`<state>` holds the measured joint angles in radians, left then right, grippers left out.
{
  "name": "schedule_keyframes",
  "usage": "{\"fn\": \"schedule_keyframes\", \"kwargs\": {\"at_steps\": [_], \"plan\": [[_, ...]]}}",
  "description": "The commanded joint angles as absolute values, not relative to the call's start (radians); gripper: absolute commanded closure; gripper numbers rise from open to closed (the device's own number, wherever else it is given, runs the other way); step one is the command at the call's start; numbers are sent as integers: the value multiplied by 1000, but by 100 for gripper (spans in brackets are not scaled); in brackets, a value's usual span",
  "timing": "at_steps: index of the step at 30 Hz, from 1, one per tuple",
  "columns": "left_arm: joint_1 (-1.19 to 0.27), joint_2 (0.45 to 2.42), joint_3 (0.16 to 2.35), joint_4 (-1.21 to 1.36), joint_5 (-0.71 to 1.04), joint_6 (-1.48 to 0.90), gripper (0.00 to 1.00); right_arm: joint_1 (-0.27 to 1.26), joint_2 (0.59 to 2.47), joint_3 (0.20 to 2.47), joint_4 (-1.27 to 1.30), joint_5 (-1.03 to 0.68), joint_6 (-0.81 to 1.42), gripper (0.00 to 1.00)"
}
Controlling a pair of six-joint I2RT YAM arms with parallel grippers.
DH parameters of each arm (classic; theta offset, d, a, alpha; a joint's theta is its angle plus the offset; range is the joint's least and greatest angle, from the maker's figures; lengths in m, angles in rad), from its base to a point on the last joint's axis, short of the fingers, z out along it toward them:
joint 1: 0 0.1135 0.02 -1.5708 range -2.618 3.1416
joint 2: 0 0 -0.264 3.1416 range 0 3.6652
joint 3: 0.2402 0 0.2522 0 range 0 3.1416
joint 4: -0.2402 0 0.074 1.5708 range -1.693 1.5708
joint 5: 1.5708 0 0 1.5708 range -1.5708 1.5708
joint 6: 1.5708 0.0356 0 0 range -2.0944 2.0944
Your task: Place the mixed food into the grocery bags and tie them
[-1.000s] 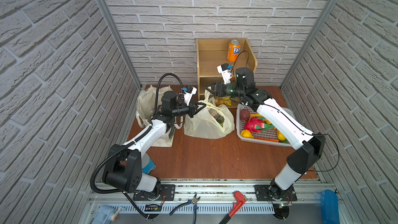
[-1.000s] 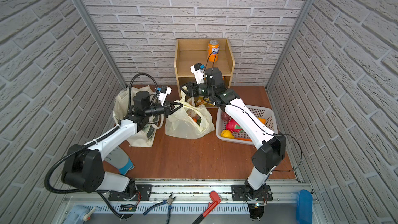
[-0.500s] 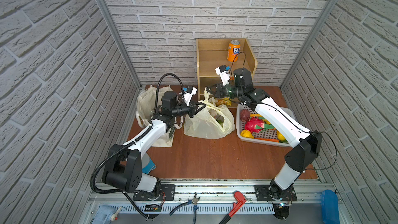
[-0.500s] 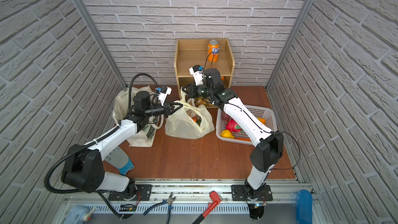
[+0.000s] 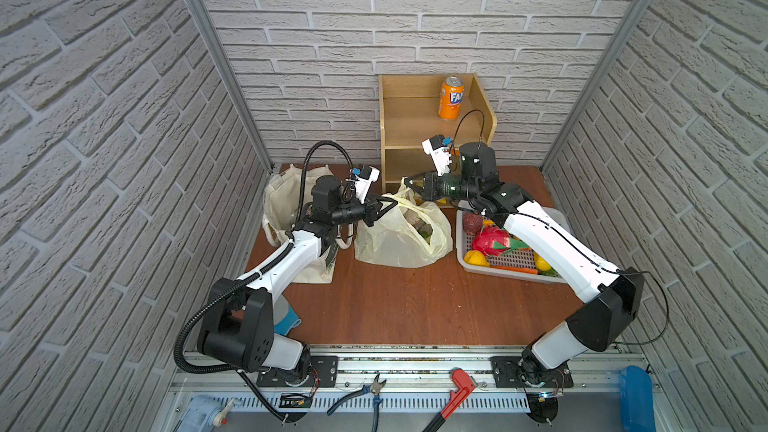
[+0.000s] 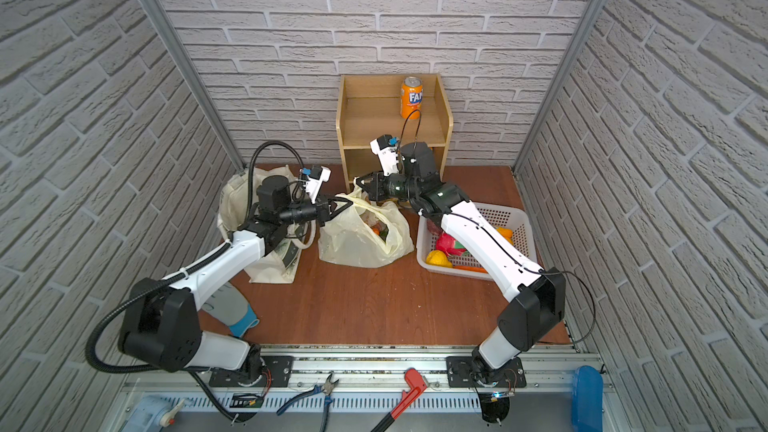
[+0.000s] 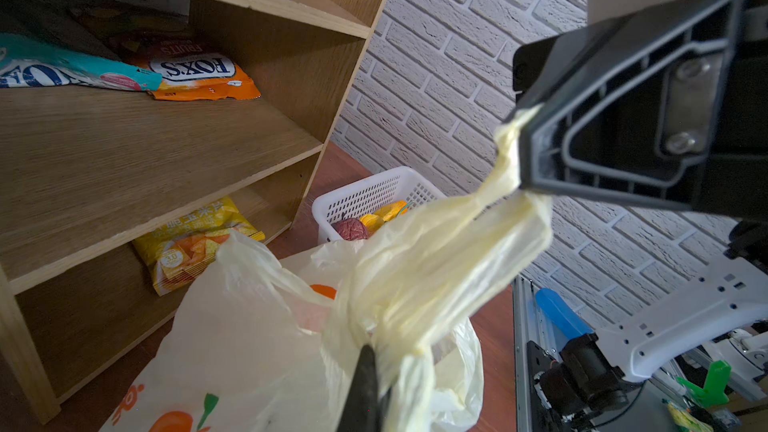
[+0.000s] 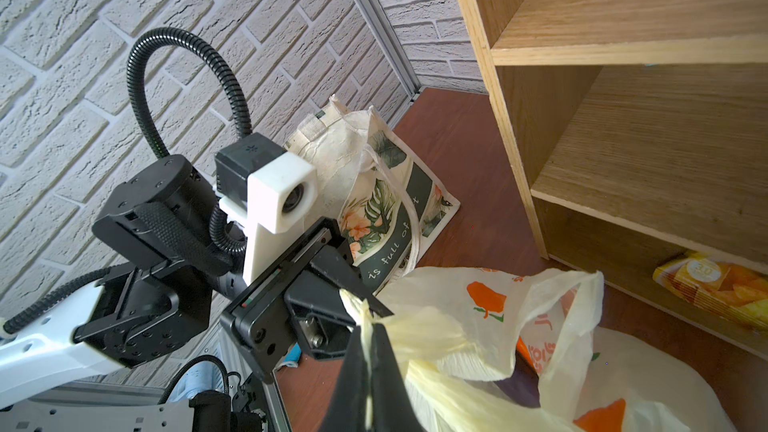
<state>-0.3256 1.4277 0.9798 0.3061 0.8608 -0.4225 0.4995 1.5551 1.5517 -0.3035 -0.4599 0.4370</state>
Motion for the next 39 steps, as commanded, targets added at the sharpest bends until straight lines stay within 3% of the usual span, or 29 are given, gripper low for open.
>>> {"fn": "schedule_keyframes", "kwargs": {"at_steps": [1, 14, 19, 27, 39], "plan": [[-315, 1420, 993, 337, 822, -431, 100, 504, 1471, 1507, -194, -450, 439, 94], [-308, 1430, 1003, 365, 790, -463, 100, 590, 1344, 1219, -142, -429, 456, 95], [-307, 1430, 1009, 381, 805, -477, 100, 594, 1391, 1080, -42, -381, 501, 94], [-307, 1410, 1002, 365, 853, -468, 100, 596, 1538, 1138, -1, -400, 518, 95], [-302, 1381, 991, 320, 894, -432, 100, 593, 1504, 1111, -34, -332, 485, 94]]}}
